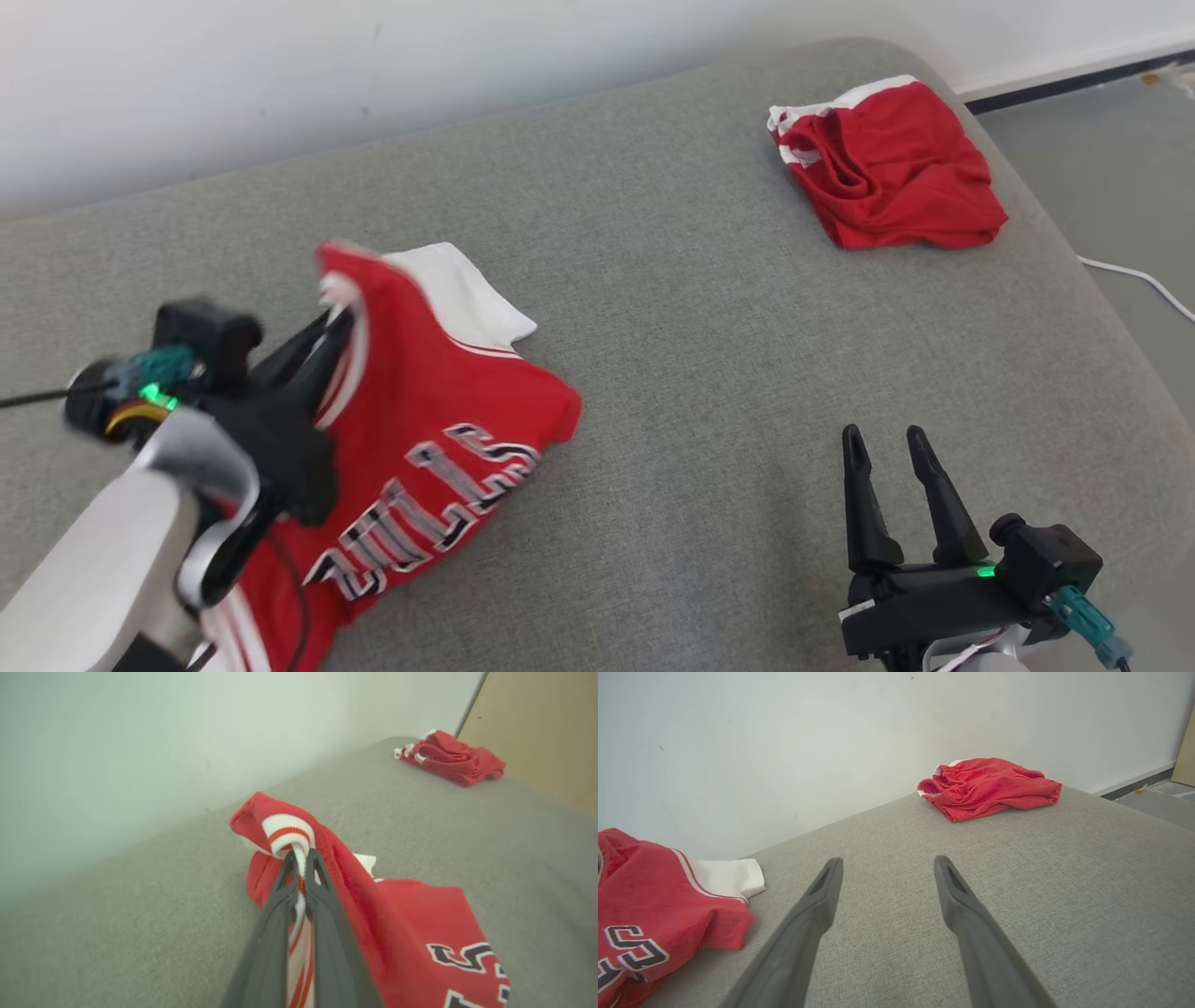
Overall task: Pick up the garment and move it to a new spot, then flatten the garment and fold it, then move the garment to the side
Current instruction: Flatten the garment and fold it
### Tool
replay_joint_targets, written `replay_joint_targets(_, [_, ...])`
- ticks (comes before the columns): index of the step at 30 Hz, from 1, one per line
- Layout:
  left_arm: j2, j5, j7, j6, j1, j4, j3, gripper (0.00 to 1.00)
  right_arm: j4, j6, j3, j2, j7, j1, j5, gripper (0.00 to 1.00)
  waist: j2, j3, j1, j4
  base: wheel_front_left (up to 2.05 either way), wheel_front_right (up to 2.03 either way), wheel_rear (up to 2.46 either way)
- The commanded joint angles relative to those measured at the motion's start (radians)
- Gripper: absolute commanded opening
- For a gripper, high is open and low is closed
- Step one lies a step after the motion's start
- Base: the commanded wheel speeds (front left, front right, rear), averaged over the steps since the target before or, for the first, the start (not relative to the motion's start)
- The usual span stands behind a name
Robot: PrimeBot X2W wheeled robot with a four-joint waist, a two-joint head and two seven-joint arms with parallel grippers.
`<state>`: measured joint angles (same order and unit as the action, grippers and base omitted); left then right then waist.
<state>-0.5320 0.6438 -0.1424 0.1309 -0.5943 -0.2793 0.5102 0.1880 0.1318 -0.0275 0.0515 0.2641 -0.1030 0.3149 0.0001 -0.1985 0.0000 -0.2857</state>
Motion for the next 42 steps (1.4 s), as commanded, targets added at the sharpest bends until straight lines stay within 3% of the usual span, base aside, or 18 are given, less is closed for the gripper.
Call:
replay_joint_targets(1, [0.005,0.006,0.009,-0.001,-0.024,0.023,0.008,0.00,-0.001,-0.003,0.004,-0.003,-0.001,0.007,-0.004,1.00,-0.0001,0.008,0.0000,0.010,0.00,0.00,0.00])
replay_joint_targets(7, [0.047,0.023,0.022,-0.001,-0.126,0.181,0.054,0.00,-0.001,-0.003,0.020,-0.003,0.000,0.010,-0.010,1.00,-0.0001,0.027,0.0000,0.034,0.00,0.00,0.00])
replay_joint_targets(12, [0.120,0.045,0.006,-0.001,-0.234,0.283,0.109,0.00,0.003,-0.003,0.032,-0.003,-0.001,0.018,-0.012,1.00,-0.0001,0.050,0.0000,0.048,0.00,0.00,0.00])
replay_joint_targets(16, [0.193,0.075,0.010,-0.001,-0.318,0.297,0.127,0.00,0.005,-0.003,0.029,-0.003,-0.001,0.021,-0.012,1.00,-0.0001,0.069,0.0000,0.044,0.00,0.00,0.00])
replay_joint_targets(20, [0.209,0.052,0.035,-0.007,-0.368,0.255,0.114,0.00,0.002,-0.003,0.023,-0.003,-0.001,0.024,-0.013,1.00,-0.0001,0.077,0.0000,0.032,0.00,0.00,0.00])
replay_joint_targets(31, [0.052,0.051,0.090,-0.057,-0.177,0.144,0.057,0.00,-0.008,-0.003,0.050,-0.003,0.000,0.037,-0.030,1.00,-0.0001,0.052,0.0000,0.046,0.00,0.00,0.00])
replay_joint_targets(36, [-0.047,0.034,0.135,-0.078,-0.080,0.070,0.023,0.00,-0.008,-0.003,0.044,-0.003,-0.001,0.020,-0.046,1.00,-0.0001,0.044,0.0000,0.060,0.00,0.00,0.00])
replay_joint_targets(42, [-0.109,0.052,0.199,-0.098,-0.036,-0.032,-0.039,0.00,-0.011,-0.003,0.044,-0.003,-0.001,0.009,-0.053,1.00,-0.0001,0.029,0.0000,0.071,0.00,0.00,0.00])
